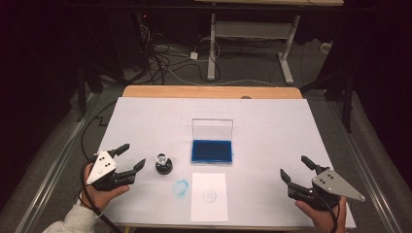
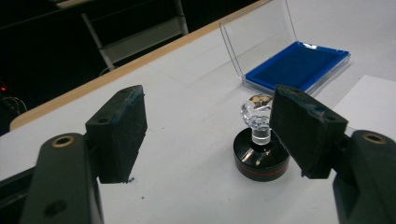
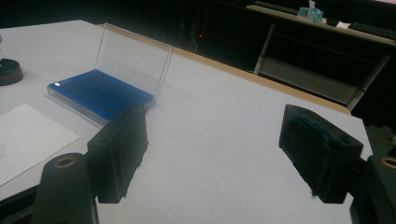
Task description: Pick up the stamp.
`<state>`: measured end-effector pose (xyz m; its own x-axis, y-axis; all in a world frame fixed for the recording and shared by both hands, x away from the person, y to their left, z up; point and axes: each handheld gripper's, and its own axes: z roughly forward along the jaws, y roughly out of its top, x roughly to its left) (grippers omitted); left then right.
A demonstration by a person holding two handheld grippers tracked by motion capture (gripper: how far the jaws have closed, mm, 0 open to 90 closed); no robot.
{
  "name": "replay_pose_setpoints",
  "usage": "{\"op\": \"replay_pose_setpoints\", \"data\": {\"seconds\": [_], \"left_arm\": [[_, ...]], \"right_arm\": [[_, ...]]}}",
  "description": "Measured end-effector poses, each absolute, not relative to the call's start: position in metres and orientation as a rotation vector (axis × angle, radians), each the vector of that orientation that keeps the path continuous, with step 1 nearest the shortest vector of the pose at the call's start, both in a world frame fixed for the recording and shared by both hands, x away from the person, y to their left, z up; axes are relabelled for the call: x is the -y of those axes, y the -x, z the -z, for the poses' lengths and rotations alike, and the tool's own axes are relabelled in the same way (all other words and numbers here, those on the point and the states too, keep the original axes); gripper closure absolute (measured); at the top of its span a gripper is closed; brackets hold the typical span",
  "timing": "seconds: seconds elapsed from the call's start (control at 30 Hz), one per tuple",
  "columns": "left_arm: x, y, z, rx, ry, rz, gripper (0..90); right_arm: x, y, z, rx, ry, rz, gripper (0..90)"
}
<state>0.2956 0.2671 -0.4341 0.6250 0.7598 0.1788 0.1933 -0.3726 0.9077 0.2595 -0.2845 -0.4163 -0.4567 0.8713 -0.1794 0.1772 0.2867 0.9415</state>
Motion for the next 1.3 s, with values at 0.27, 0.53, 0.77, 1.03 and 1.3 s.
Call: {"op": "replay_pose_setpoints", "data": {"seconds": [0.27,0.53,0.77,1.03,1.3], "left_arm": [[-0.265,-0.295,0.432,-0.759,-1.941,-0.655,26.7],[-0.263,-0.295,0.430,-0.803,-2.012,-0.620,27.7],[-0.252,-0.298,0.422,-0.804,-2.083,-0.541,28.0],[-0.237,-0.300,0.418,-0.768,-2.192,-0.526,26.7],[-0.225,-0.318,0.408,-0.774,-2.266,-0.457,26.7]], "right_arm": [[0.281,-0.260,0.419,-1.850,-0.936,-1.183,23.9],[0.272,-0.264,0.424,-1.900,-0.920,-1.143,24.3],[0.273,-0.265,0.427,-1.920,-0.929,-1.137,24.4],[0.270,-0.266,0.430,-1.945,-0.928,-1.118,24.6],[0.267,-0.269,0.434,-1.969,-0.924,-1.084,25.0]]}}
